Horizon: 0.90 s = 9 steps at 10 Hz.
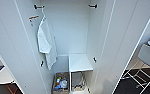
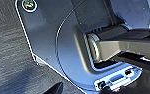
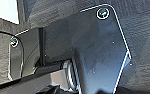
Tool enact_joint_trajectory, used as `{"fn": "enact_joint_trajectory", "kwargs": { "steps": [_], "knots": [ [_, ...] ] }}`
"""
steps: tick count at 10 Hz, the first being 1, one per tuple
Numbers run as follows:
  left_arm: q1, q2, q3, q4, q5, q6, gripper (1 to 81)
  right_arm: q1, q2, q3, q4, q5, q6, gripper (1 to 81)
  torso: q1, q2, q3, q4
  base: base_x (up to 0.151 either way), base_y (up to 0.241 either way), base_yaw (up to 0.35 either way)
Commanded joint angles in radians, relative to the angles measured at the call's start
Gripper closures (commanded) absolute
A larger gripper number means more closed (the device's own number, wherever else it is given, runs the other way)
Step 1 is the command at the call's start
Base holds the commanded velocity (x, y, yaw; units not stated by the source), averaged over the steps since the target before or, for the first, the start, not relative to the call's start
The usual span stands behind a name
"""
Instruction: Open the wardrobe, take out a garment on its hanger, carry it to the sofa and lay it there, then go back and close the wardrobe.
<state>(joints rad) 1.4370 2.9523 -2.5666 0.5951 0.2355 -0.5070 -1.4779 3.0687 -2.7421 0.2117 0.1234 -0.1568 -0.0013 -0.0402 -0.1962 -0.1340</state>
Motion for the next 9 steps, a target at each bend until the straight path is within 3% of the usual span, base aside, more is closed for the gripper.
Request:
{"fn": "enact_joint_trajectory", "kwargs": {
  "steps": [1, 2, 6, 9],
  "knots": [
    [-0.074, -0.085, 0.05, -0.643, -0.062, 0.568, 1.0, 0.055, -0.023, 0.035, -0.002, -0.094, 0.0, 1.0, 0.001, 0.0, 0.0, 0.0, 0.0, 0.0, 0.0],
    [-0.074, -0.105, 0.11, -0.672, -0.059, 0.624, 1.0, 0.058, -0.041, 0.071, 0.002, -0.094, 0.005, 1.0, 0.001, 0.0, 0.0, 0.0, 0.0, 0.0, 0.0],
    [-0.091, -0.11, 0.062, -0.687, -0.11, 0.621, 1.0, 0.079, -0.155, 0.257, 0.009, -0.09, 0.006, 1.0, 0.001, 0.0, 0.0, 0.0, 0.0, 0.0, 0.0],
    [-0.103, -0.133, 0.086, -0.698, -0.136, 0.622, 1.0, 0.106, -0.221, 0.308, 0.012, -0.085, 0.008, 1.0, 0.001, 0.0, 0.0, 0.0, 0.0, 0.0, 0.0]
  ]
}}
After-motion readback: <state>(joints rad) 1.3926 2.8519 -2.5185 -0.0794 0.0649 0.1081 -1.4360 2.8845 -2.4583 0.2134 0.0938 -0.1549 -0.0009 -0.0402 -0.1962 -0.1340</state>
